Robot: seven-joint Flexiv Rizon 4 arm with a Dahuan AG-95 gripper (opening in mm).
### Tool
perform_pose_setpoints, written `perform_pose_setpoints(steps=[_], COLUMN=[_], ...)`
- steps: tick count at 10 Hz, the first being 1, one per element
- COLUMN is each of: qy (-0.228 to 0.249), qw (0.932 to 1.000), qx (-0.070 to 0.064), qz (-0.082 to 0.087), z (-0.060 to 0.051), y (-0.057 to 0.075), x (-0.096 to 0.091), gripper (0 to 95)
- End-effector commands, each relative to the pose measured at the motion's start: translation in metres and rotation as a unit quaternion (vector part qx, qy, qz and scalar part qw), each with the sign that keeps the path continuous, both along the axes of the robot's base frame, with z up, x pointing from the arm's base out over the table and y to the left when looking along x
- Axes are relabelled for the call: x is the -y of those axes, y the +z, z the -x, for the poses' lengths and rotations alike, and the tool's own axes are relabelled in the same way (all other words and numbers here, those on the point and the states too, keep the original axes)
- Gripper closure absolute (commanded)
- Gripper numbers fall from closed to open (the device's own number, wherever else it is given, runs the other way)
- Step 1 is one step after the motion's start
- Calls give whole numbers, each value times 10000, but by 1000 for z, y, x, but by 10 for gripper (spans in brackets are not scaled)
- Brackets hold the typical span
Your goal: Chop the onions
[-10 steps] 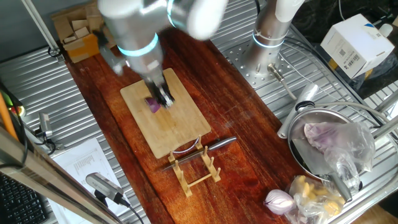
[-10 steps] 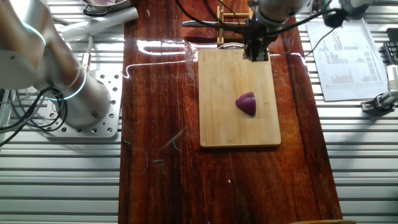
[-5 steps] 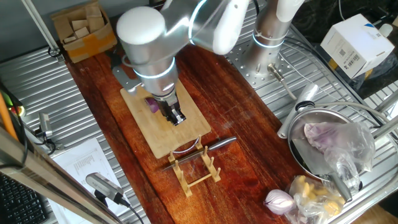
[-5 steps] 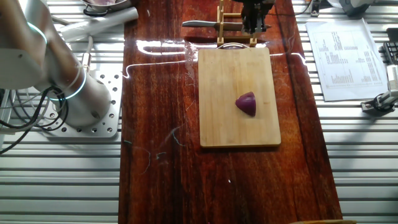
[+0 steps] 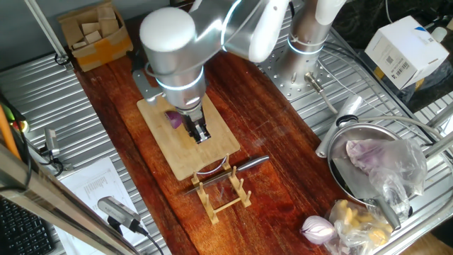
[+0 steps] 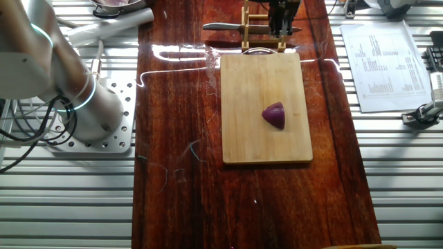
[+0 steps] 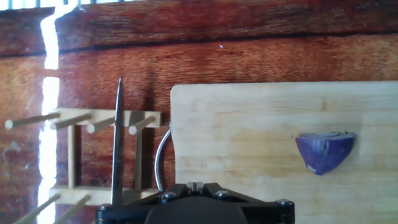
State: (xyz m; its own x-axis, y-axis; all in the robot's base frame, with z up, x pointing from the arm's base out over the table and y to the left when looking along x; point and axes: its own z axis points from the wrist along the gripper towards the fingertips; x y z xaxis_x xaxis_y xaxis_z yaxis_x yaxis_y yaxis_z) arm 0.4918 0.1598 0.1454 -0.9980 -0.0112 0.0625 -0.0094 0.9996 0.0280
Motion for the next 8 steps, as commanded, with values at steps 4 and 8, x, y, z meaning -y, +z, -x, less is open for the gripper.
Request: perform_pose_setpoints(steps=[4, 8], qy=[58, -362], qw=[10000, 9993], qx=[3, 105], qz=[-68, -30], z=[3, 12], y=[1, -10], x=[-2, -41], gripper=[950, 950])
